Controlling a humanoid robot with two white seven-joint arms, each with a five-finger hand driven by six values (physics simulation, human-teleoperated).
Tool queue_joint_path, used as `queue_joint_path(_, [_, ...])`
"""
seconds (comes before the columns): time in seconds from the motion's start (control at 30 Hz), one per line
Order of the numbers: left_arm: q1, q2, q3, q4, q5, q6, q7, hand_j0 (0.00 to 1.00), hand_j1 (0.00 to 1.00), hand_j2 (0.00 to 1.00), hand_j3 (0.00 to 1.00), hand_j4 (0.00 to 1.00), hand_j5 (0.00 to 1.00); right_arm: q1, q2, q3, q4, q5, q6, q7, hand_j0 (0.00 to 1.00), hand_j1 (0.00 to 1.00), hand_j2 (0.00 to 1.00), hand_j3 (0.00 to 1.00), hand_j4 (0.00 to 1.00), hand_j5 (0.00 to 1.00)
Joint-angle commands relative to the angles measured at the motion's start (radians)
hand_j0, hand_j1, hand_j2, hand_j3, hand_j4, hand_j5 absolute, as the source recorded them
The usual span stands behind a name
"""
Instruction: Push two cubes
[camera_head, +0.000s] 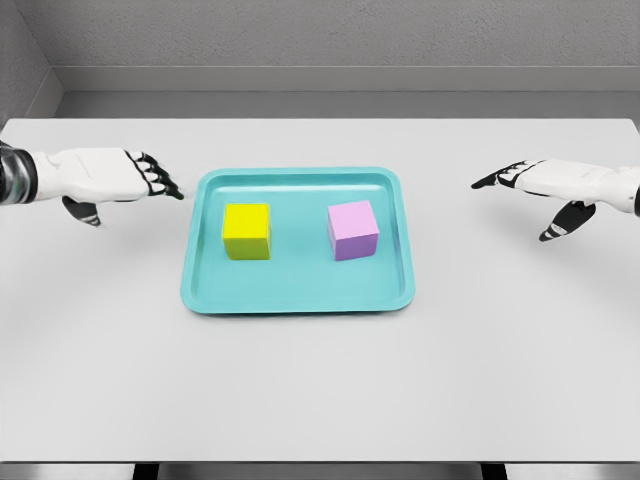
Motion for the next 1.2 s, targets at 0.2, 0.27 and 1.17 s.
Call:
queue_joint_path(0.2, [-0.057,0.081,-0.207,-0.021,0.366,0.002,-0.002,1.00,1.00,1.00,1.00,1.00,1.00,-0.015,-0.004,0.020,-0.002,-0.004,0.001,0.000,1.00,1.00,1.00,1.00,1.00,1.00])
queue_joint_path(0.27, [-0.060,0.084,-0.220,-0.018,0.427,0.002,-0.002,1.00,1.00,1.00,1.00,1.00,1.00,-0.023,-0.003,0.021,-0.006,-0.003,0.000,0.000,1.00,1.00,1.00,1.00,1.00,1.00])
queue_joint_path(1.17, [-0.172,0.021,-0.259,-0.094,-0.136,0.002,-0.002,0.37,0.37,0.37,0.37,0.37,0.37,-0.153,0.160,0.123,0.001,0.253,-0.060,0.086,0.23,0.23,0.23,0.23,0.23,0.23])
